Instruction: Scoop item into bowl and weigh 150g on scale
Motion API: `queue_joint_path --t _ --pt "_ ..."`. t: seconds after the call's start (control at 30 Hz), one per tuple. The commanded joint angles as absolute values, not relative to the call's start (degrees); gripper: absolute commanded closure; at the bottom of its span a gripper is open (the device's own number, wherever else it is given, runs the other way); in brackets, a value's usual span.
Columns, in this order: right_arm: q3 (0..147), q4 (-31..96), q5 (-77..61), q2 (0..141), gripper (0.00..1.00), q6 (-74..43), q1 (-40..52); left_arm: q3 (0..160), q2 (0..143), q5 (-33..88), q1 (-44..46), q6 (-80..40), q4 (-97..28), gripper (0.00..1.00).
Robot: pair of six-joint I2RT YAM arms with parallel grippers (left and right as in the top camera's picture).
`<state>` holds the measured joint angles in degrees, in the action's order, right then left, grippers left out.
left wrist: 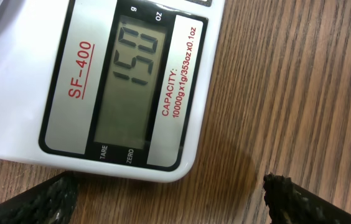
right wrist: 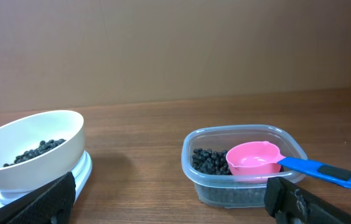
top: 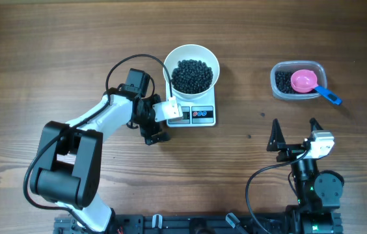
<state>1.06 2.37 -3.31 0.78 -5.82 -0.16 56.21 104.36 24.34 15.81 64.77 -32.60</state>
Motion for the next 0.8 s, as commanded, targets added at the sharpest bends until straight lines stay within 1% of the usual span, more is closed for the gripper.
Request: queue_joint_path --t 0.0,0.1,0.17,0.27,0.33,0.4,0.43,0.53,0.63,0.7,0.77 --pt "1.4 2.2 -2.5 0.3 0.0 -6.2 -0.4 55.5 105.2 23.5 16.0 64.0 -33.7 0.0" --pt "1.4 2.2 -2.5 0.3 0.0 -6.2 -0.4 55.5 105.0 23.4 15.8 62.7 -34.0 0.0" --pt "1.4 2.2 -2.5 0.3 0.0 -6.1 -0.4 55.5 101.1 23.3 14.3 56.5 -34.9 0.0" --pt "1.4 2.2 -2.5 0.3 0.0 -6.2 -0.4 55.5 89.5 23.3 9.5 51.1 -40.4 0.0" --pt "1.4 2.2 -2.5 0.3 0.0 -6.2 -0.4 55.5 79.0 24.2 6.3 44.2 -40.6 0.0" --pt "1.4 2.2 -2.5 0.3 0.0 -6.2 -0.4 55.5 69.2 26.0 5.0 39.7 -39.9 0.0" --pt "1.4 2.2 -2.5 0.3 0.0 -6.2 -0.4 55.5 61.0 26.1 4.6 36.8 -39.2 0.0" --pt "1.4 2.2 -2.5 0.3 0.0 -6.2 -0.4 55.5 46.2 30.8 4.6 35.3 -38.7 0.0" --pt "1.4 2.2 -2.5 0.3 0.0 -6.2 -0.4 55.0 37.9 32.1 4.8 35.2 -37.5 0.0" --pt "1.4 2.2 -2.5 0.3 0.01 -6.2 -0.4 53.8 35.1 32.1 4.7 34.0 -36.0 0.0" --pt "1.4 2.2 -2.5 0.3 0.0 -6.2 -0.4 49.2 30.7 31.4 4.5 27.7 -30.6 0.0"
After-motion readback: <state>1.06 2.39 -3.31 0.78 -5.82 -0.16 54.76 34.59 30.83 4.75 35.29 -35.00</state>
